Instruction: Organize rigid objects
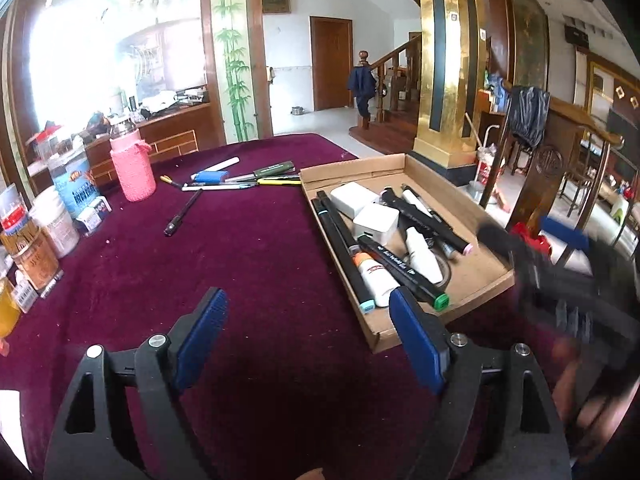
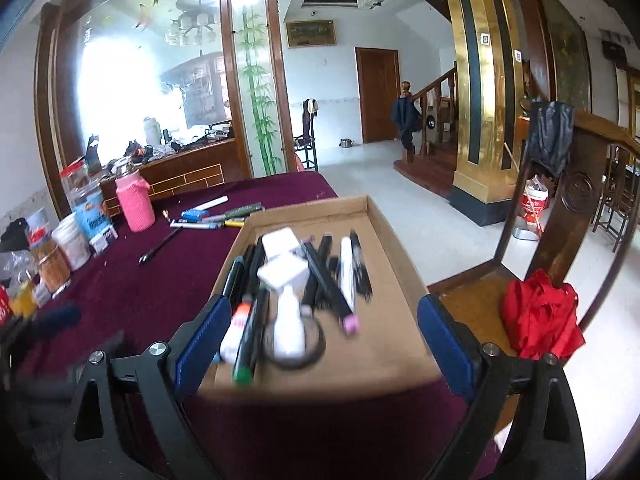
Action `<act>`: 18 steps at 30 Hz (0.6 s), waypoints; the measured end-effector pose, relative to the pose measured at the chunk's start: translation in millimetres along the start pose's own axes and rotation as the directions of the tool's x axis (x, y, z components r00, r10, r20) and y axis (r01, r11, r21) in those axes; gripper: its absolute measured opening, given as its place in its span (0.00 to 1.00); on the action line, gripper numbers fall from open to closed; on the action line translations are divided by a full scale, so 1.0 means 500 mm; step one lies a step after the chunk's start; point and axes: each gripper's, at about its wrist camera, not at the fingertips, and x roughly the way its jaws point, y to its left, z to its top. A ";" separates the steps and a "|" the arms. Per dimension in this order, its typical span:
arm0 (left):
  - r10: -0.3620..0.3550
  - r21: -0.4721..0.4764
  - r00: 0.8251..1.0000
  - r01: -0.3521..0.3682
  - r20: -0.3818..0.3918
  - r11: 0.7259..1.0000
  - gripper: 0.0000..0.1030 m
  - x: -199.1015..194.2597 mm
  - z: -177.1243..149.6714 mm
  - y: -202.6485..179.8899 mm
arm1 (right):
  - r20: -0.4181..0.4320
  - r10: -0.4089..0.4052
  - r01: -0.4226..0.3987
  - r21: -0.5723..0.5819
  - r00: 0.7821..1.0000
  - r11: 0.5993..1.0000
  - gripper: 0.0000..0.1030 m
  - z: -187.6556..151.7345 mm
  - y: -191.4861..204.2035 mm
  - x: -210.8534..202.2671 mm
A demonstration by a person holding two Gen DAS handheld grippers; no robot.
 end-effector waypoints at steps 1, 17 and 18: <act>-0.009 -0.012 1.000 0.009 -0.009 1.000 0.81 0.001 0.004 0.003 | -0.004 0.008 -0.008 0.003 1.000 1.000 0.89 -0.010 0.000 -0.006; 0.138 0.010 0.990 -0.138 -0.024 0.990 0.80 0.021 -0.003 -0.002 | 0.022 0.007 -0.007 -0.031 1.000 1.000 0.89 -0.039 0.025 -0.022; 0.143 0.012 0.989 -0.143 -0.023 0.990 0.80 0.020 -0.003 -0.005 | 0.023 0.003 -0.002 -0.031 1.000 1.000 0.89 -0.040 0.025 -0.022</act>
